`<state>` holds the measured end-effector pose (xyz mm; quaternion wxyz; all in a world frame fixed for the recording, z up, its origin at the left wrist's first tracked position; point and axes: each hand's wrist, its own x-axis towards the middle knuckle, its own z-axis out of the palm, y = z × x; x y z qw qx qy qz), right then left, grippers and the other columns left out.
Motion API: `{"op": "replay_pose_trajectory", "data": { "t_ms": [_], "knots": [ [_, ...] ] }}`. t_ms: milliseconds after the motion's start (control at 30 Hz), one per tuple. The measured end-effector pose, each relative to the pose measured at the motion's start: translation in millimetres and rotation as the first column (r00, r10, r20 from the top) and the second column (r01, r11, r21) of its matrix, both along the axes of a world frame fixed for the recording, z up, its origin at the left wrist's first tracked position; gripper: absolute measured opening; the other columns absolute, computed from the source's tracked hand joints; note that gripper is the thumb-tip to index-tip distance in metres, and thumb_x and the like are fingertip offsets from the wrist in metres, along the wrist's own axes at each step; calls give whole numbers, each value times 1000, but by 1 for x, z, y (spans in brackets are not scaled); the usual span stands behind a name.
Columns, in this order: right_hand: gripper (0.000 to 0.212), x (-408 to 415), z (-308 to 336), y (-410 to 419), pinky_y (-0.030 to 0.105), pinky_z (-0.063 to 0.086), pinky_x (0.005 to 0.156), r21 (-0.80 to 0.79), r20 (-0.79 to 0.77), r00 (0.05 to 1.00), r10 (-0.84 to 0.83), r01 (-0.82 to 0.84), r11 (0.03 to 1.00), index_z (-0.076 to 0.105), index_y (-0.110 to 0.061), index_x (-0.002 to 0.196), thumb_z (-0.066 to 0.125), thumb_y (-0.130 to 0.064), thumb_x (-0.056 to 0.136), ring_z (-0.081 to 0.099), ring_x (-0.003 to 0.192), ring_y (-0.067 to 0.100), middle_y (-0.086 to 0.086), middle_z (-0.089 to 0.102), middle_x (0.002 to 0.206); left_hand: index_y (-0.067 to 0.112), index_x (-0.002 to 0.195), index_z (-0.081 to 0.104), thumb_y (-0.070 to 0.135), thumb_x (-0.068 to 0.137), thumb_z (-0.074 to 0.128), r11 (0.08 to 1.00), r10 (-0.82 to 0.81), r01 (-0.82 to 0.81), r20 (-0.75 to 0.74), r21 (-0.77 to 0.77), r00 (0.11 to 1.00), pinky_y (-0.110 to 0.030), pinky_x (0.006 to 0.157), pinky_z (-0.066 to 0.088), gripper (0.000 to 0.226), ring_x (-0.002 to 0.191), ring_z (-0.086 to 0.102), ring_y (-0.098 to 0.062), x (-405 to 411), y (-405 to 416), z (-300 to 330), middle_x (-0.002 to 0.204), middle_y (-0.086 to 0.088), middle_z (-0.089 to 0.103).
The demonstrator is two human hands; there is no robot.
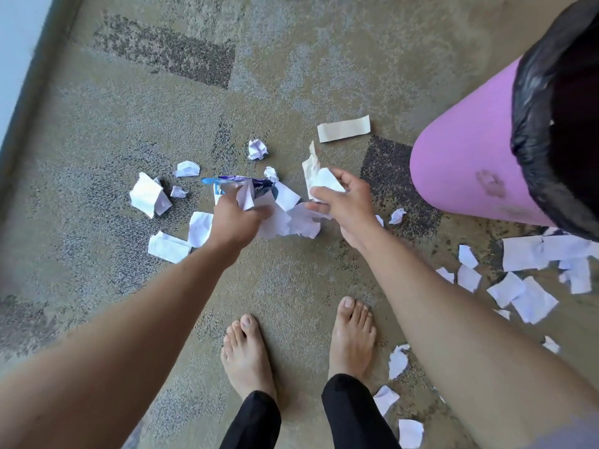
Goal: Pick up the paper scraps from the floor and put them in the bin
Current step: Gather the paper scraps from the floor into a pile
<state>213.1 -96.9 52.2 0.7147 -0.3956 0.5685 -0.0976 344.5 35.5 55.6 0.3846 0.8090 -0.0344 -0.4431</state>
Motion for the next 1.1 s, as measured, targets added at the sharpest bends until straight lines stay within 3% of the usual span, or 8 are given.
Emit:
{"op": "replay_pose_trajectory", "data": {
  "t_ms": [67, 233, 433, 533, 633, 733, 933, 1100],
  "knots": [
    [37, -11, 28, 0, 37, 61, 72, 64, 43, 992, -118, 115, 991, 61, -7, 113, 69, 9, 80, 68, 67, 19, 13, 65, 104, 11, 106, 66, 19, 66, 78, 999, -3, 0, -58, -46, 998, -30, 72, 53, 43, 83, 68, -18, -4, -2, 27, 97, -3, 73],
    [22, -35, 121, -6, 30, 59, 63, 57, 185, 948, -258, 252, 966, 64, -5, 95, 66, 11, 81, 64, 62, 17, 3, 65, 79, 19, 78, 67, 5, 76, 76, 973, -82, 52, -126, -225, 989, -33, 68, 52, 17, 72, 64, -18, -19, -23, 113, 78, 0, 70],
    [30, -72, 237, -30, 26, 57, 63, 25, 317, 865, -388, 401, 916, 69, -17, 71, 65, 11, 80, 59, 63, 23, 4, 59, 74, 15, 82, 69, 1, 76, 76, 926, -213, 139, -181, -352, 960, -22, 52, 48, 17, 63, 64, -13, -42, -78, 227, 73, 1, 69],
    [28, -98, 275, -52, 26, 58, 61, 13, 368, 811, -455, 485, 874, 69, -16, 74, 64, 10, 80, 61, 59, 19, 5, 60, 74, 9, 91, 69, 4, 77, 76, 888, -339, 259, -163, -379, 926, -31, 57, 51, 16, 69, 66, -20, -61, -111, 268, 81, -12, 71],
    [26, -127, 296, -78, 24, 57, 60, -28, 387, 755, -529, 583, 812, 70, -16, 81, 62, 9, 82, 64, 67, 17, 4, 65, 79, 12, 96, 71, 7, 76, 79, 855, -413, 335, -128, -397, 902, -36, 73, 58, 23, 84, 72, -20, -80, -149, 293, 90, -4, 75],
    [22, -154, 303, -106, 23, 57, 61, -64, 391, 718, -575, 645, 762, 63, -11, 92, 60, 9, 85, 66, 70, 13, 1, 68, 82, 16, 85, 66, 7, 77, 79, 814, -495, 432, -75, -388, 866, -31, 65, 57, 17, 73, 70, -9, -105, -189, 303, 77, 8, 73],
    [26, -185, 274, -149, 32, 59, 77, -181, 177, 852, -493, 520, 835, 60, -9, 107, 68, 2, 85, 66, 95, 24, 6, 64, 101, 15, 96, 65, 33, 63, 82, 690, -700, 704, 92, -166, 708, -49, 78, 58, 41, 87, 70, -24, -137, -259, 271, 94, -6, 72],
    [45, -188, 260, -161, 37, 55, 85, -246, -57, 959, -278, 257, 935, 56, -18, 130, 66, -3, 89, 60, 116, 16, -8, 57, 120, 13, 127, 55, 19, 69, 83, 581, -799, 807, 119, -102, 590, -48, 84, 56, 65, 111, 61, -28, -150, -283, 249, 122, -11, 62]
  ]
}}
